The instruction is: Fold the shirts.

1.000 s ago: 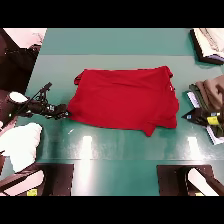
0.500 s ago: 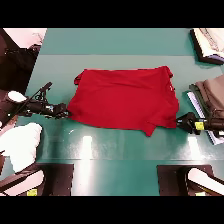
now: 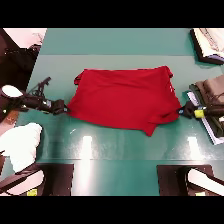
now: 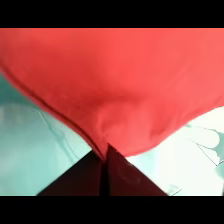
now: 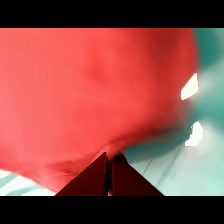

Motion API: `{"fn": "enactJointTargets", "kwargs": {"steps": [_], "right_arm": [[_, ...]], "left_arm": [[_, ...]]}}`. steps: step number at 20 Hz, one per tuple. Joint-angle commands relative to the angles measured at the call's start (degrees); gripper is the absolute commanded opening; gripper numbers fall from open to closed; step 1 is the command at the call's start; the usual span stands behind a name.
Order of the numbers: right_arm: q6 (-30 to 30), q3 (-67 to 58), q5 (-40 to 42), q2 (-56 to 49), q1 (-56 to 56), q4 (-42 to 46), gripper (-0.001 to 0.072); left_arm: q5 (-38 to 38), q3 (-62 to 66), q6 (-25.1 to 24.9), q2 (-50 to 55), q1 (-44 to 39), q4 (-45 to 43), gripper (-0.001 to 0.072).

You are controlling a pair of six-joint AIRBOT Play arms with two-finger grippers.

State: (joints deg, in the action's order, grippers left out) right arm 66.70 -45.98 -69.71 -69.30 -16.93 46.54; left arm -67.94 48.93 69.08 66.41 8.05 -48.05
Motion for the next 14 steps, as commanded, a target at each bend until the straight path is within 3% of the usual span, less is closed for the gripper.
{"fn": "enactJointTargets", "kwargs": {"steps": [1, 10, 14], "right_arm": [[0.6, -10.3, -0.2, 8.0, 0.5, 0.0, 0.0014], [1.8, -43.2, 9.3, 24.0, 0.5, 0.6, 0.0014], [1.9, -52.2, 8.7, 28.0, 0.5, 8.2, 0.0014]], "left_arm": [[-2.8, 10.1, 0.5, -3.7, 0.0, -0.4, 0.0026], [-5.0, 53.5, 1.7, -13.8, 0.0, -0.3, 0.0026], [-4.5, 71.6, 5.9, -15.1, 0.0, -0.3, 0.0027]]}}
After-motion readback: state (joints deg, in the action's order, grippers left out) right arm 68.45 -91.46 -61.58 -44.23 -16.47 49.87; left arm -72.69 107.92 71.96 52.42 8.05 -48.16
